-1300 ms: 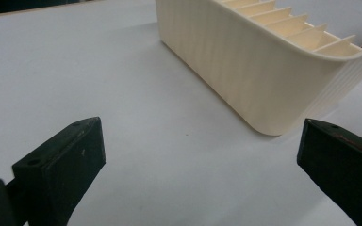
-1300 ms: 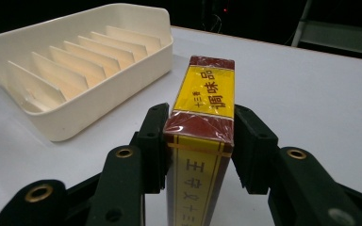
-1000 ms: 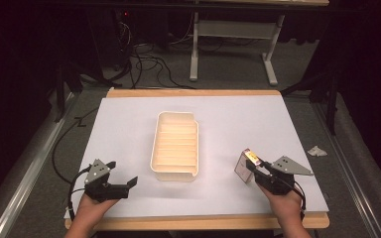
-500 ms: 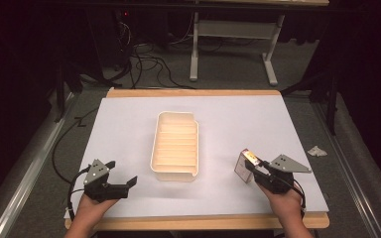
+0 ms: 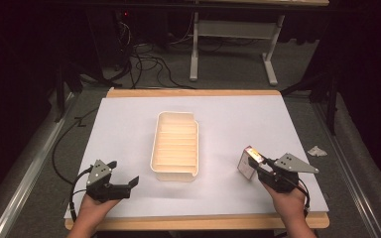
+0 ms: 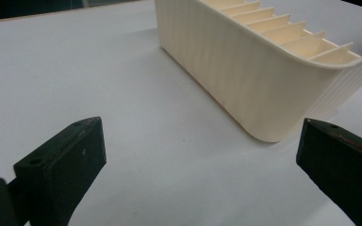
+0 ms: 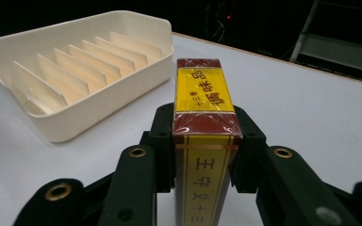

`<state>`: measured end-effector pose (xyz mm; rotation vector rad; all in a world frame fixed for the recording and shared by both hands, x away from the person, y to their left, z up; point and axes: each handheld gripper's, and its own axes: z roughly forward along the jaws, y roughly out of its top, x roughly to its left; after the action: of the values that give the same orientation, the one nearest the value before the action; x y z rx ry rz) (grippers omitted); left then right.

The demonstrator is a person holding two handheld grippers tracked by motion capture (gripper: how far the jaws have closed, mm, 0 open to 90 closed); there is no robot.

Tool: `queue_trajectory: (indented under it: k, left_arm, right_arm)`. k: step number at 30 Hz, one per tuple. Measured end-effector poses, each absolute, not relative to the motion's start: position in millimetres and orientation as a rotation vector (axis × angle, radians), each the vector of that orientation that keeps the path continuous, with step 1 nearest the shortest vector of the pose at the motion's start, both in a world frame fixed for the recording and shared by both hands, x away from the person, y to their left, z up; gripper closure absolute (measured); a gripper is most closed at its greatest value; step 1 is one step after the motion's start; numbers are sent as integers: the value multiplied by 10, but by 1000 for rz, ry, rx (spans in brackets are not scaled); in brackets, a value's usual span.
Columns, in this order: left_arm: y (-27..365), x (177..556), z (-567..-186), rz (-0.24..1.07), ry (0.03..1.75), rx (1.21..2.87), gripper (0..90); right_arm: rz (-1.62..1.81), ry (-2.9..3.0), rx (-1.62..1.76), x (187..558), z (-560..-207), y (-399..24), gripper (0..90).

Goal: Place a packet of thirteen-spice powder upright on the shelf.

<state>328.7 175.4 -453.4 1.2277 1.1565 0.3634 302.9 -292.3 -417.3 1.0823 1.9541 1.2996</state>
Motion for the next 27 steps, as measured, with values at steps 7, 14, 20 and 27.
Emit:
queue_trajectory:
  k: [7,14,20,27]
  left_arm:
    - [1784,3290,-4524,367,1169,1209,28]
    - [1787,3297,-4523,367,1172,1208,29]
    - [1785,3294,-4524,371,1166,1216,30]
    - [1844,3308,-4506,376,1178,1192,33]
  right_arm:
    - [1302,1945,1061,3035,-4146,-2952,680]
    - [1332,1941,1020,3009,-4093,-2961,681]
    - [1357,1922,1003,2986,-4040,-2919,681]
    - [1382,1921,979,2978,-4013,-2869,681]
